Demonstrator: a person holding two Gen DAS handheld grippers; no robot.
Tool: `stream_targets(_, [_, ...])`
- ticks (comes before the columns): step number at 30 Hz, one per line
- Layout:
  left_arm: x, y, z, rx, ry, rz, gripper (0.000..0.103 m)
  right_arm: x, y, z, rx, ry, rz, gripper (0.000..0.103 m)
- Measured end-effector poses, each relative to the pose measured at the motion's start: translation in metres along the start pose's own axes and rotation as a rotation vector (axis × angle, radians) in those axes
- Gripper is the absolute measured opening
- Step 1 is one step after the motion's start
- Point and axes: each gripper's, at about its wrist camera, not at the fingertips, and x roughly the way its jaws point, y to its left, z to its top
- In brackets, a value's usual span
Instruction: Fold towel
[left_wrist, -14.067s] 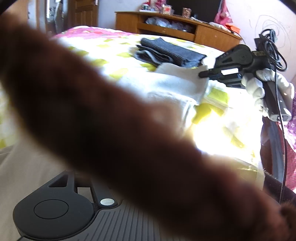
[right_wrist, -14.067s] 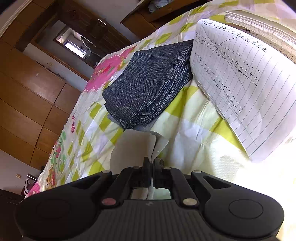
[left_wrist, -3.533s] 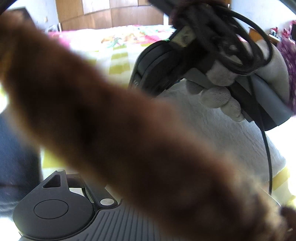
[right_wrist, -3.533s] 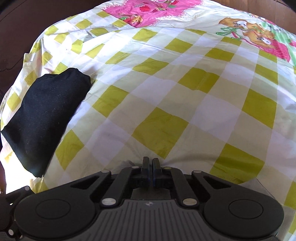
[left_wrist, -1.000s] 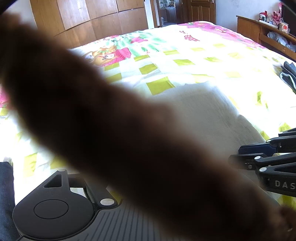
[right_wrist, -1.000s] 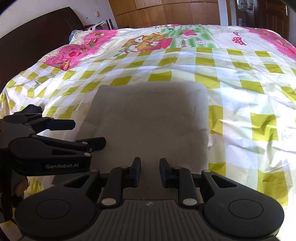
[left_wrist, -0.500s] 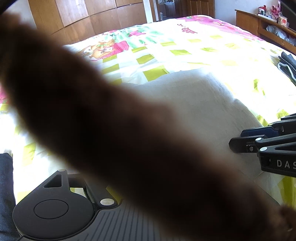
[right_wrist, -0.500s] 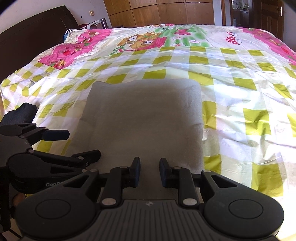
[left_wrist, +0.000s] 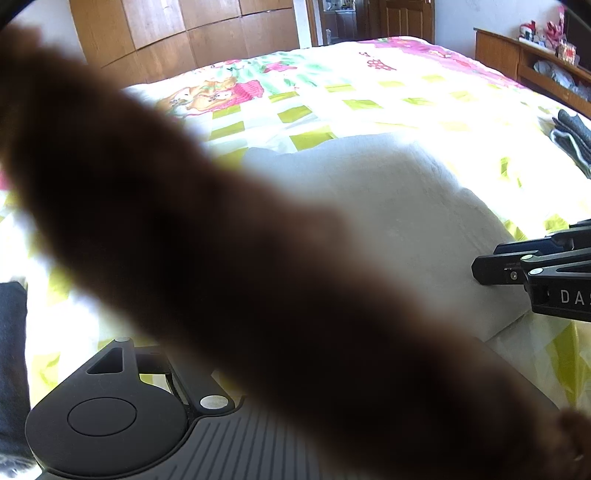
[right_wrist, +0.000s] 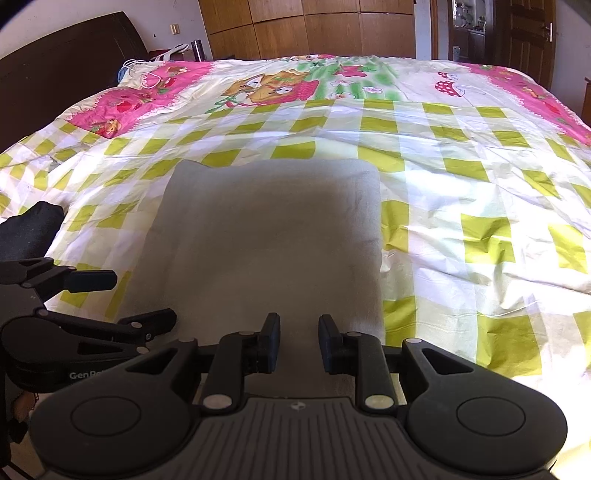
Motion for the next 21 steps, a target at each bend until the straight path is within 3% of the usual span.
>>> stream_targets(21, [-0.014, 0.017, -0.039, -0.118, -0.088, -0.039, 0.081, -0.011, 0.012, -0.029, -0.026, -0.032, -0.082, 0.038])
